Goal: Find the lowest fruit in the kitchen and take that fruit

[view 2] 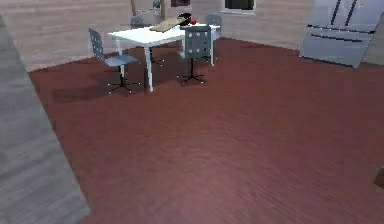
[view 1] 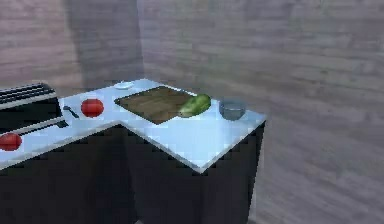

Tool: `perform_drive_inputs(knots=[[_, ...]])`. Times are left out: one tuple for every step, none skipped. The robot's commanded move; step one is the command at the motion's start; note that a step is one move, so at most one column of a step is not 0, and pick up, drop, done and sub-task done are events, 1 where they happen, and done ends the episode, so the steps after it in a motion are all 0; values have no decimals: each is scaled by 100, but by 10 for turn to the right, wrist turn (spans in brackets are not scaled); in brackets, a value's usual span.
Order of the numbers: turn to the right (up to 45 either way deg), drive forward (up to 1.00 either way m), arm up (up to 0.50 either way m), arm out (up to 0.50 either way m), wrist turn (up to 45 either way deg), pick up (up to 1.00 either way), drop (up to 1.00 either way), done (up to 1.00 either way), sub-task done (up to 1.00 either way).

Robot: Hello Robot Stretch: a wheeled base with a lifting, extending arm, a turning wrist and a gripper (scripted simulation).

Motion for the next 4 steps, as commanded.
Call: perform_drive_inputs(knots=[[450, 0, 0, 0, 0, 0, 0, 0, 0], [450, 0, 0, 0, 0, 0, 0, 0, 0], [150, 0, 0, 0, 0, 0, 0, 0, 0], [0, 100, 0, 0, 0, 0, 0, 0, 0]])
